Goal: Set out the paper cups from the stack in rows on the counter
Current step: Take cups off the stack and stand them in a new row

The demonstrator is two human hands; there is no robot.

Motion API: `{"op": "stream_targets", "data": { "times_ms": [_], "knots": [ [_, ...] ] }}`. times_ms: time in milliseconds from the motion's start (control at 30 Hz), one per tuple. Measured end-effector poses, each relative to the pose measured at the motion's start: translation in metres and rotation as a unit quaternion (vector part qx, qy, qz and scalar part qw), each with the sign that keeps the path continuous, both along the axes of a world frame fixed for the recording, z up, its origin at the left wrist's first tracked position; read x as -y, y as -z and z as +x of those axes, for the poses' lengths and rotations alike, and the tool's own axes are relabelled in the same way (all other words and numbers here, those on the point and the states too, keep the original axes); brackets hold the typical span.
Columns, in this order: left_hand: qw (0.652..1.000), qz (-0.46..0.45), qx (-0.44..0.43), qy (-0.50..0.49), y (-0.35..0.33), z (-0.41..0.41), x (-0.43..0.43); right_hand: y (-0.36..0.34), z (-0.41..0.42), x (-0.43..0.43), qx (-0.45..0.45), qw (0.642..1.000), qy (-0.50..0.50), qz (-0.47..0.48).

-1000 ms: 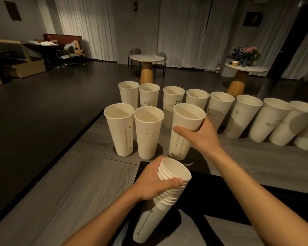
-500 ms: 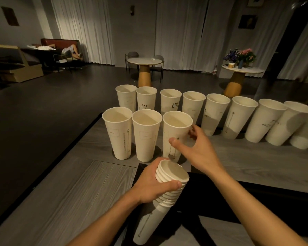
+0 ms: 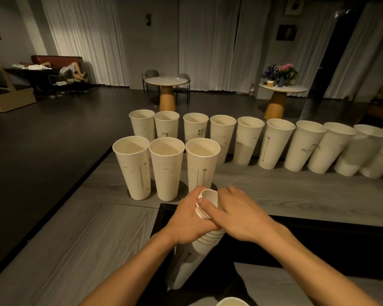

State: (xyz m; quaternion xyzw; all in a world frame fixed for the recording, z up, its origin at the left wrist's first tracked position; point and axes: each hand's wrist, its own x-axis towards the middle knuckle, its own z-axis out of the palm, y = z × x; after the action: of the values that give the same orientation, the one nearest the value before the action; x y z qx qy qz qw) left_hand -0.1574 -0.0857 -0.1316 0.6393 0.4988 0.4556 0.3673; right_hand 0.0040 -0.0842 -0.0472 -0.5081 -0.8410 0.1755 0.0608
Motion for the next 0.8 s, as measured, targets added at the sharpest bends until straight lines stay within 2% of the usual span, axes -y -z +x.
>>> {"op": "stream_targets", "data": {
  "times_ms": [233, 367, 400, 467, 533, 600, 667, 733, 800],
  "knots": [
    [1.0, 0.004, -0.012, 0.029, -0.01, 0.009, 0.003, -0.001, 0.015, 0.002, 0.016, 1.0, -0.013, 0.003],
    [0.997, -0.034, 0.026, 0.07, -0.009, 0.004, 0.002, -0.02, 0.031, -0.009, -0.016, 0.997, -0.022, 0.075],
    [0.996, -0.044, 0.02, 0.07, -0.007, 0.002, 0.002, -0.028, 0.038, -0.014, -0.054, 0.994, -0.004, 0.099],
    [0.997, -0.051, -0.002, 0.055, -0.005, -0.001, 0.004, -0.042, 0.052, -0.023, -0.189, 0.976, 0.039, 0.104],
    [0.998, -0.051, -0.003, 0.046, -0.005, 0.0, 0.004, -0.047, 0.06, -0.027, -0.333, 0.938, 0.077, 0.062],
    [0.998, -0.052, 0.007, 0.046, -0.005, 0.005, 0.003, -0.037, 0.058, -0.025, -0.425, 0.9, 0.096, 0.003],
    [0.997, -0.053, 0.022, 0.053, -0.006, 0.009, 0.0, -0.017, 0.054, -0.022, -0.488, 0.864, 0.08, -0.095],
    [0.996, -0.055, 0.032, 0.06, -0.006, 0.012, -0.002, -0.003, 0.052, -0.021, -0.507, 0.841, 0.043, -0.182],
    [0.996, -0.06, 0.025, 0.06, -0.004, 0.014, -0.003, 0.0, 0.056, -0.029, -0.536, 0.823, 0.037, -0.184]
  ]
}}
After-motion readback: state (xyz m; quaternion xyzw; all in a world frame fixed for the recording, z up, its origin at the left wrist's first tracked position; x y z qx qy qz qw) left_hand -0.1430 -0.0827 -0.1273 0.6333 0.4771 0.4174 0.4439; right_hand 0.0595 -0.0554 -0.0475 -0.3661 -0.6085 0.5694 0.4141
